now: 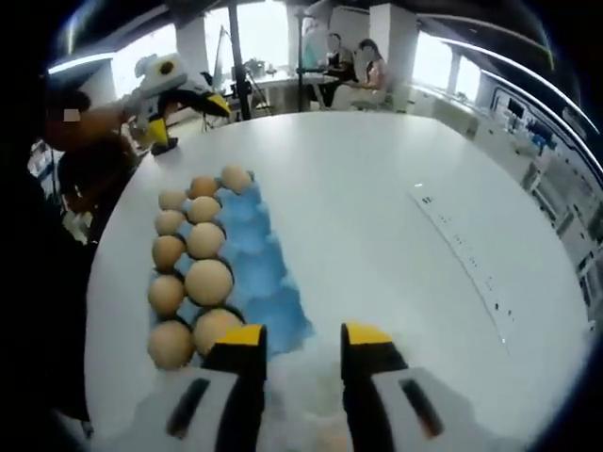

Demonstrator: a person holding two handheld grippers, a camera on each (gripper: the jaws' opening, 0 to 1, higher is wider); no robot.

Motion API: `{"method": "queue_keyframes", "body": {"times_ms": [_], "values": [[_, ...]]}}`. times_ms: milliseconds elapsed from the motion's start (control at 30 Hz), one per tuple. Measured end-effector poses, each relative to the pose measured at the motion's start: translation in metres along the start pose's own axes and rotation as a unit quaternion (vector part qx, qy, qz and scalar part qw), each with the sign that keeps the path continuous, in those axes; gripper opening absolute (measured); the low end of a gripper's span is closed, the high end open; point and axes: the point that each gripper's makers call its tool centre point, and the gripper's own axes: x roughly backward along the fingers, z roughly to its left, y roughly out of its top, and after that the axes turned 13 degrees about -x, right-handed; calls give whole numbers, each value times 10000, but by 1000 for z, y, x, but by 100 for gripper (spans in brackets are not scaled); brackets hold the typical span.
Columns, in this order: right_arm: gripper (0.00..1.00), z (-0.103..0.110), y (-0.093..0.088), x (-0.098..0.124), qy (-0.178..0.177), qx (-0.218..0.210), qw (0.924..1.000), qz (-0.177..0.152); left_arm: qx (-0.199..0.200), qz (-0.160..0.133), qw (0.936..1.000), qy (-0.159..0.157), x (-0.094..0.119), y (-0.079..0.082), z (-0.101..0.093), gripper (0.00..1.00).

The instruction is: Place the egg into an empty slot of the egg tray after lifting it from the table, then release the egg inside the slot.

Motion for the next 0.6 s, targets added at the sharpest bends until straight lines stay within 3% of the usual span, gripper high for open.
{"method": "queue_keyframes", "body": {"times_ms": [167, 300, 600], "values": [[31, -7, -9, 8, -96, -55, 9999, 56, -24, -20, 10000, -8, 0, 1, 0, 54], [31, -25, -40, 28, -376, -39, 9988, 326, -20, -16, 10000, -2, -1, 3, -1, 54], [31, -39, -62, 43, -640, 79, 9956, 673, -23, -2, 10000, -10, -2, 2, -3, 54]]}}
